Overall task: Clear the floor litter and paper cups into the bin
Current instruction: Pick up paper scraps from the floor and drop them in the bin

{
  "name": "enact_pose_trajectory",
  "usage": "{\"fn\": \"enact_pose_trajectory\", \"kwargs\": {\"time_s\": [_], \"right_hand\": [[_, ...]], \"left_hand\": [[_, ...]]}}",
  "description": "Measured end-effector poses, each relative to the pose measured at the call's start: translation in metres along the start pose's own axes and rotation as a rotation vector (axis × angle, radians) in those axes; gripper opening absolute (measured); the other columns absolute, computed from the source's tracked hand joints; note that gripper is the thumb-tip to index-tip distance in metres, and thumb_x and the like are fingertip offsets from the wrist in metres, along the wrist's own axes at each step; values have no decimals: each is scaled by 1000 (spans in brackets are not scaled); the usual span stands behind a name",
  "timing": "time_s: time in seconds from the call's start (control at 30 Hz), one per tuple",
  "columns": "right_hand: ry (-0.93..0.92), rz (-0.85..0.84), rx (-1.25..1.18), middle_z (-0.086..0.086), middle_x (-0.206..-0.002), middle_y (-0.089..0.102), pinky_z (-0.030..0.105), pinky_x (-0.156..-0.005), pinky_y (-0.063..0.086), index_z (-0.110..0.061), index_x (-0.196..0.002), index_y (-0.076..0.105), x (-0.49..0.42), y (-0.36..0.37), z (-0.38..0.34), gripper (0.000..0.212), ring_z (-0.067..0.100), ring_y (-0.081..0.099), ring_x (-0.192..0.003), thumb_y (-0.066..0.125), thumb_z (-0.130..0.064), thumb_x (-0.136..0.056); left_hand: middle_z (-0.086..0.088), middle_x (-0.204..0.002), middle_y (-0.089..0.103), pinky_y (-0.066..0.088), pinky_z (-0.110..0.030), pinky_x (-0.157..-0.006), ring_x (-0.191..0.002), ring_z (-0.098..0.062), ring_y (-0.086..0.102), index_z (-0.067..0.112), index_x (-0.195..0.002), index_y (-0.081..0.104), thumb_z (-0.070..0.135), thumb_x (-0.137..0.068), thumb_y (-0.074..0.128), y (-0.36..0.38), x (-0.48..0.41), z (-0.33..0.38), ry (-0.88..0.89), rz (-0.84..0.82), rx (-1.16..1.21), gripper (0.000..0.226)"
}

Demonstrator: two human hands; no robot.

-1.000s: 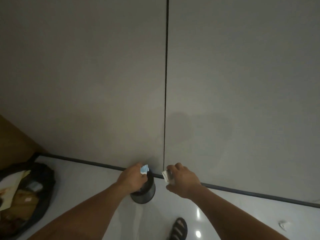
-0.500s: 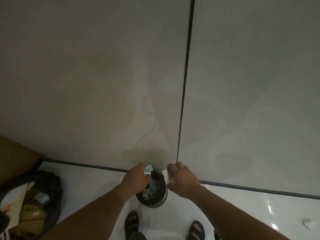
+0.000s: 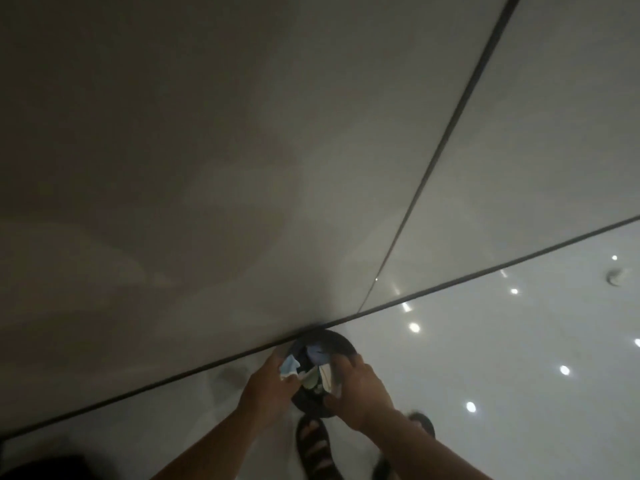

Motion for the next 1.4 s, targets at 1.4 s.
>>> {"fn": "enact_pose_trajectory", "kwargs": {"time_s": [1.4], "right_hand": [[459, 502, -57, 1, -162, 11, 45, -115, 27, -33, -154, 13, 364, -158, 162, 84, 22, 8, -149, 46, -69, -86]], "left_hand": [[-2, -159, 8, 21, -49, -112, -145, -27, 7, 24, -151, 13, 53, -89, 43, 154, 256, 277, 821, -102, -1065, 74]]}}
Point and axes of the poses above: each hand's wrist, its own x-axis away from the middle knuckle, its own y-axis out of the palm, z = x × y, the point moved 8 cm from there along -x, towards the middle knuckle
